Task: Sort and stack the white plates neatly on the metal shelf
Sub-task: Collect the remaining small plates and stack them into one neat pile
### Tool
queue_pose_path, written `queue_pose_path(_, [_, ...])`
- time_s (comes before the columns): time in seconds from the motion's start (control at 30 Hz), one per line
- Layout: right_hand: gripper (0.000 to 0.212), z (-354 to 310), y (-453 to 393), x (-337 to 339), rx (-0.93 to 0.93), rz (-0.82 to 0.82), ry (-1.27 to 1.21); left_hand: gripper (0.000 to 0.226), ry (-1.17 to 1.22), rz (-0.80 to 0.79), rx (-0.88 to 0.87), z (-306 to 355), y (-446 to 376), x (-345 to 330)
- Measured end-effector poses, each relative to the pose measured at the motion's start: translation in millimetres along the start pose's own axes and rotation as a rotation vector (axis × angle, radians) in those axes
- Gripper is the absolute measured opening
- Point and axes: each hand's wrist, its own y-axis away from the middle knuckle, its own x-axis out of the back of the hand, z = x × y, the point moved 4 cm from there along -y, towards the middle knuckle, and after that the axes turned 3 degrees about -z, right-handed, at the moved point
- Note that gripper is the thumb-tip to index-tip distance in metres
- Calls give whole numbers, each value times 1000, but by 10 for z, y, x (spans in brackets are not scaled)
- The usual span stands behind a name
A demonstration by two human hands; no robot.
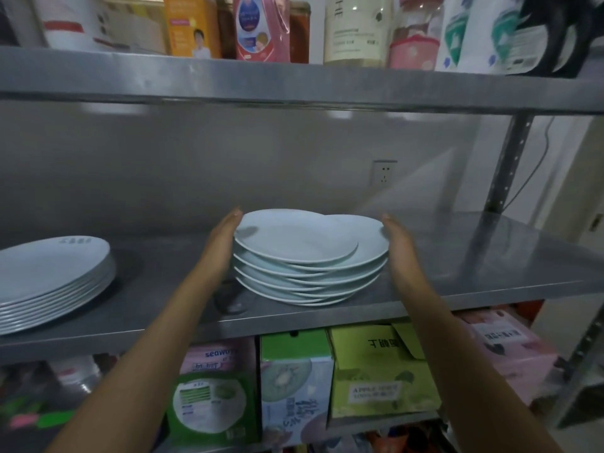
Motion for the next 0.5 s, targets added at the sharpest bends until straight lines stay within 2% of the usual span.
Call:
queue_pose_path(0.1, [21,51,-29,-25,27,-8,-102,60,61,13,-18,31,36,-53])
queue_pose_path(0.2, [23,86,-73,-69,56,6,-163,41,72,52,-67,56,65,-104])
queue_pose_path(0.5, [22,175,-120,-98,57,-34,-185,33,100,79,-17,51,135,-181])
